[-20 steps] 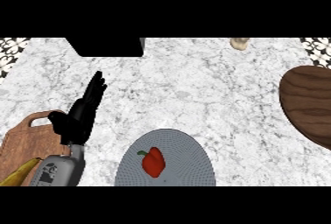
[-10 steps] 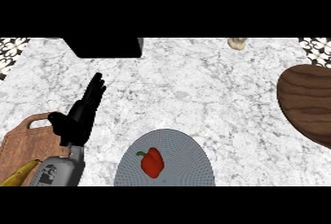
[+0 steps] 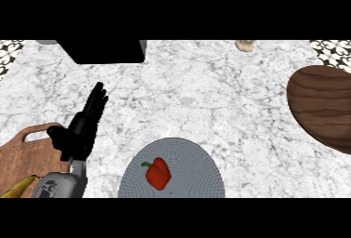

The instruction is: Pick the squash from the placemat and place it in the bowl

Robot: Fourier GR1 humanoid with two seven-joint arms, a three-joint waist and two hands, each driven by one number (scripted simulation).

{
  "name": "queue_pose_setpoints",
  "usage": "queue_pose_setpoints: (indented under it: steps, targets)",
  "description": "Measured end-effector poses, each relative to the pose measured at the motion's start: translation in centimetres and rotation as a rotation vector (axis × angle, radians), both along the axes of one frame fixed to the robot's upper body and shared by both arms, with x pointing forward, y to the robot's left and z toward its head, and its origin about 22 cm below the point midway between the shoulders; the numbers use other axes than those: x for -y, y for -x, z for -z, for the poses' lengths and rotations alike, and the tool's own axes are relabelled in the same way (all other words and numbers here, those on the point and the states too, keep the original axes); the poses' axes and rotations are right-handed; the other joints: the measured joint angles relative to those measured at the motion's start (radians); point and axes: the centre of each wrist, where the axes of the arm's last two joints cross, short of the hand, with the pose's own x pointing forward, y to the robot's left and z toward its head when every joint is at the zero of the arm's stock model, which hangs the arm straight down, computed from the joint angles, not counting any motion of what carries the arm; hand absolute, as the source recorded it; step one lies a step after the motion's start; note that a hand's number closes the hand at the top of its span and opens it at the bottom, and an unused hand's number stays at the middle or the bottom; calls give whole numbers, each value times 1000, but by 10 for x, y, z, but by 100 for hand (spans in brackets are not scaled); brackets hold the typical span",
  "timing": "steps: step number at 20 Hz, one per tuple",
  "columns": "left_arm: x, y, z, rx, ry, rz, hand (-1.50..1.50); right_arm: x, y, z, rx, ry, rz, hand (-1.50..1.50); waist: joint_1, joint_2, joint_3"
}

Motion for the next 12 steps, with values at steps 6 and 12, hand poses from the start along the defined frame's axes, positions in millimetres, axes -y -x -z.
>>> queue_pose_setpoints:
  steps: [6,12]
  targets:
    - [-2,5,0,7,-4,-3,0,17,-8,-41,44,-50,63,150,-3,3,0]
    - [-2,3,-5,16,-4,0,0,31,-32,-68,63,-70,150,150,4,7,-1]
